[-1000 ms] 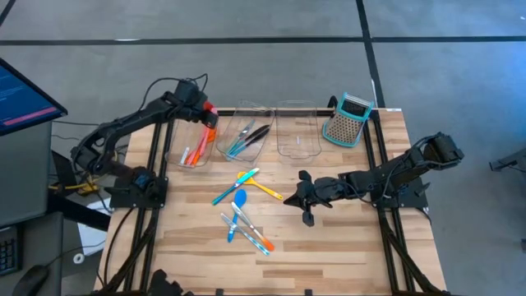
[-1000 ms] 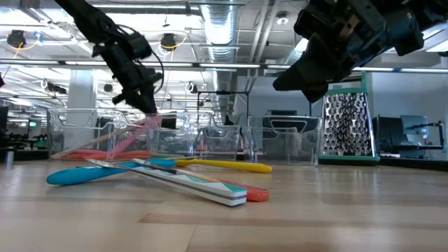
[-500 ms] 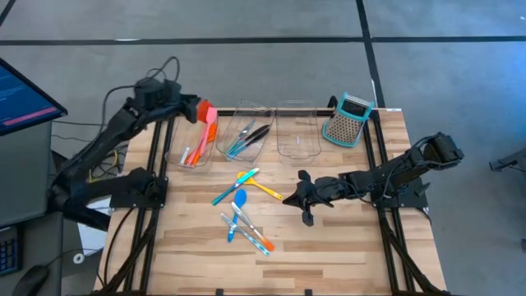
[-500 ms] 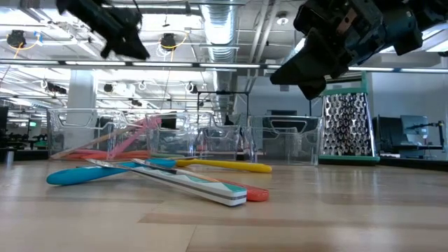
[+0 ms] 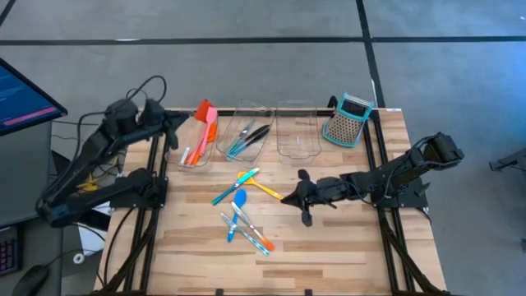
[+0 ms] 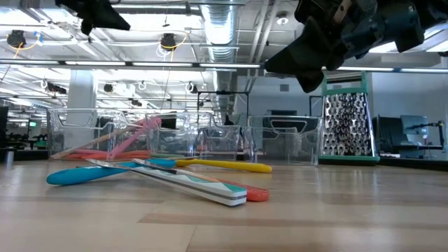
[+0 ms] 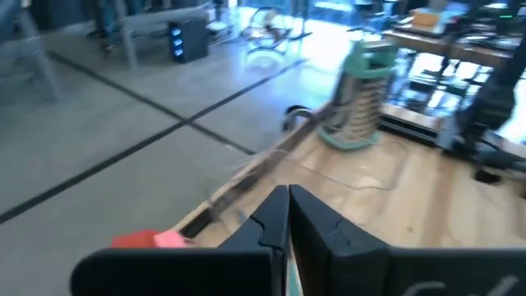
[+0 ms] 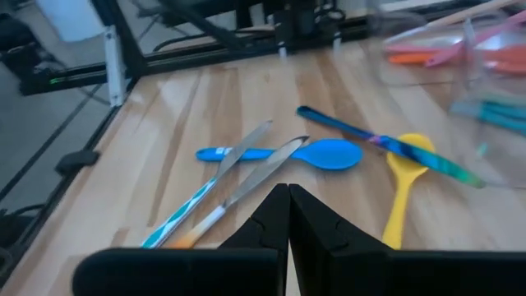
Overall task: Pick & Place Kitchen Items
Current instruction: Put the orange knife into the middle transparent bin
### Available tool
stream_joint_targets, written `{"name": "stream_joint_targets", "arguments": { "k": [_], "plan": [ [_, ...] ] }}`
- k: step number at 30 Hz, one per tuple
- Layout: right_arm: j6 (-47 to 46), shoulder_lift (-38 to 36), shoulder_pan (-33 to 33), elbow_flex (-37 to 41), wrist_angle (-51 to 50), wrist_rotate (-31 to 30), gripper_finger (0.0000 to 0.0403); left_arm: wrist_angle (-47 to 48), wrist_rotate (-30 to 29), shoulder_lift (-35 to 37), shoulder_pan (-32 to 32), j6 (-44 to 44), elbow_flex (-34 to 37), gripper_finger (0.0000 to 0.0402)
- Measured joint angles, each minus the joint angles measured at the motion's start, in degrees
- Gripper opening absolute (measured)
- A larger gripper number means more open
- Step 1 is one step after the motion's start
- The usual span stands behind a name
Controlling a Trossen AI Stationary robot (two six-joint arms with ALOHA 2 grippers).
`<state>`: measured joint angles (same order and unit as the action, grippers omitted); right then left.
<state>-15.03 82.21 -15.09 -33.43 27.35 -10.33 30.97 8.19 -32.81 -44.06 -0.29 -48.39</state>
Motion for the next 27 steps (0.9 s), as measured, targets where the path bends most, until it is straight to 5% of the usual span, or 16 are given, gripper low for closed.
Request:
{"name": "stream_joint_targets", "arguments": {
  "k": [16, 27],
  "plan": [
    [-1.0, 0.0, -2.9, 0.0, 3.6, -10.9, 0.0, -1.6, 0.2, 27.2, 14.3, -7.5, 21.1, 0.0001],
    [-2.6, 0.0, -4.8, 0.0, 3.5, -15.7, 0.0, -8.3, -1.0, 26.9, 24.0, -9.5, 25.8, 0.0001]
  ]
}}
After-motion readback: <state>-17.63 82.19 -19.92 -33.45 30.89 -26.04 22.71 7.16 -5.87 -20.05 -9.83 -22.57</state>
